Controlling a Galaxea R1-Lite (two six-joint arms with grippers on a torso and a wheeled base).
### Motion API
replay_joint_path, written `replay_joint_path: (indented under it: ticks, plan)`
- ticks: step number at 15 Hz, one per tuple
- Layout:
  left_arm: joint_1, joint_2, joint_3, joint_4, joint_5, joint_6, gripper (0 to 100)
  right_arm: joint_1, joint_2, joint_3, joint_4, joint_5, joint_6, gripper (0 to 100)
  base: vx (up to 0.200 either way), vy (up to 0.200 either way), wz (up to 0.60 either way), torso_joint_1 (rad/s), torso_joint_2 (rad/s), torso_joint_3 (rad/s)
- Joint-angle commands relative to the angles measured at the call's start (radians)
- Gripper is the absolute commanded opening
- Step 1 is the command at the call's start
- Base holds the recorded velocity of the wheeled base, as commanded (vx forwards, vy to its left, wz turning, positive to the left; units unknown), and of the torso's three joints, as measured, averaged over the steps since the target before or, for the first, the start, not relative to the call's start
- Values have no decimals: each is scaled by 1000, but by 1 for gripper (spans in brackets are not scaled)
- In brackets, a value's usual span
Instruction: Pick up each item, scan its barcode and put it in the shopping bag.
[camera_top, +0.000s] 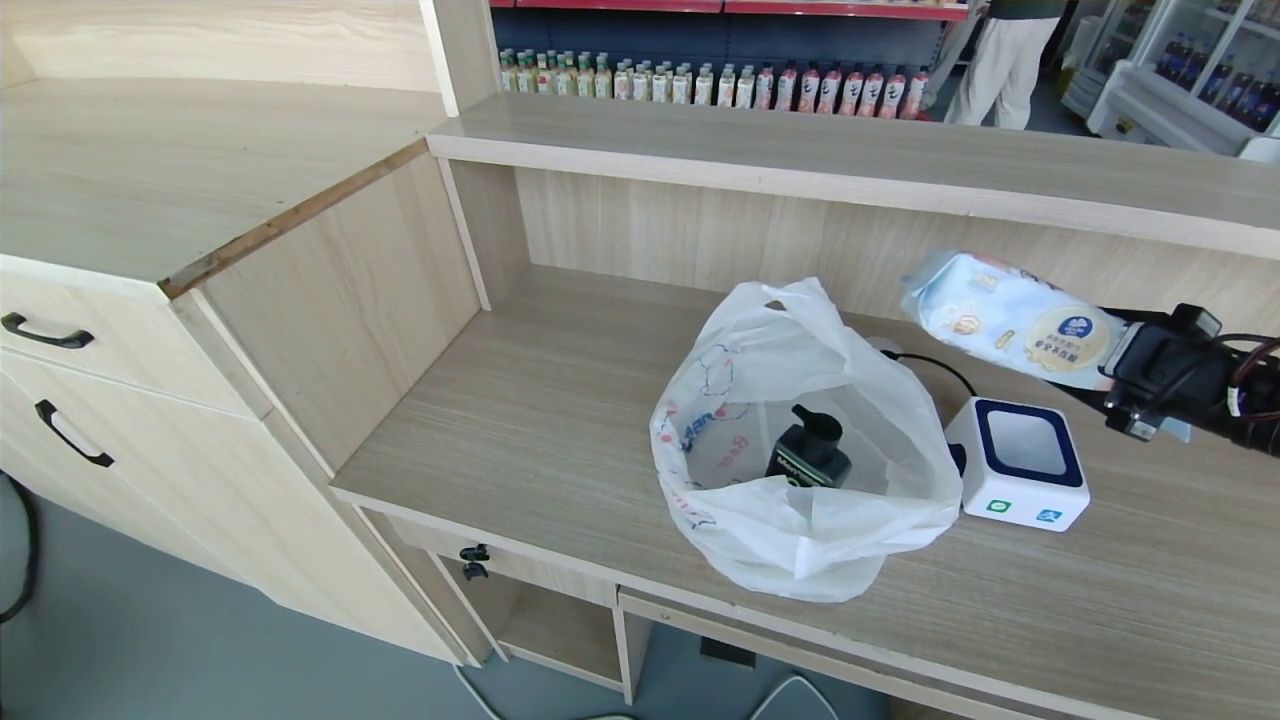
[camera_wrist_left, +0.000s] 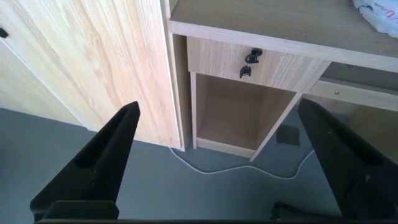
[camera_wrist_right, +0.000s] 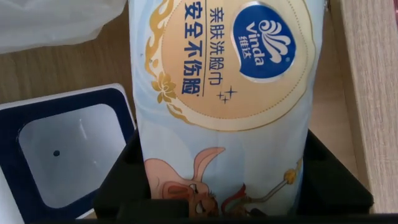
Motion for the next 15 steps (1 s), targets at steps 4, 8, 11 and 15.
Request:
replay_joint_path:
  ticks: [4,8,11,15]
  plan:
    - [-1,0,0,0,0,0,100,1,88,-66,17,-4,-3,0,0,0,0,0,0,0]
    - [-1,0,0,0,0,0,100,-1,182,-94,20,-55,0,0,0,0,0,0,0,0]
    - [-1,0,0,0,0,0,100,2,225,-119,20,-100,0,0,0,0,0,0,0,0]
    - [-1,0,0,0,0,0,100,19,222,-157,-18,-101,-6,0,0,0,0,0,0,0]
